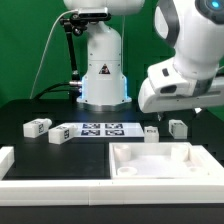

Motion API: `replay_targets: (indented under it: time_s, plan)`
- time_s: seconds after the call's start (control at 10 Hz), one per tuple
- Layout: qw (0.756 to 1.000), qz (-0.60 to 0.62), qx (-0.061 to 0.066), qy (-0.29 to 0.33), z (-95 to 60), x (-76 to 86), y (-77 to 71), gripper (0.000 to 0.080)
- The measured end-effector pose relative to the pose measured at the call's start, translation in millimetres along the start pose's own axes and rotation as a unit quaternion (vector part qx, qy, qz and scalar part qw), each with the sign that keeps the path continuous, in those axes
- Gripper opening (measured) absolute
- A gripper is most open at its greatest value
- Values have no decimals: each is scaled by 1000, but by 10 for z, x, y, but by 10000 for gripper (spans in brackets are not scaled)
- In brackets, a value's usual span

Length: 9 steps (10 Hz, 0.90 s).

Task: Assemble one leg

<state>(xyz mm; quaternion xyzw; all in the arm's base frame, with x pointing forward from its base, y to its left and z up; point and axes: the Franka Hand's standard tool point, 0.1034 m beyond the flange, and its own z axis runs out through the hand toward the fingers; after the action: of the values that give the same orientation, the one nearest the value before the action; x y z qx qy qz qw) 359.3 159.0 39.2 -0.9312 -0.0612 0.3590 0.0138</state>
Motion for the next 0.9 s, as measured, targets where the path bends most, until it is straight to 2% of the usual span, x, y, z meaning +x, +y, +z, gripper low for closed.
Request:
replay_targets:
  time_s: [0.3, 0.4, 0.7, 0.9]
  plan:
    - [989, -5, 0, -147, 156, 9, -48, 649]
    - [985, -2, -1, -170, 213, 58, -66, 649]
    - [986, 0, -26, -163, 307, 109, -63, 649]
    - [986, -5, -25, -163, 304, 103, -62, 638]
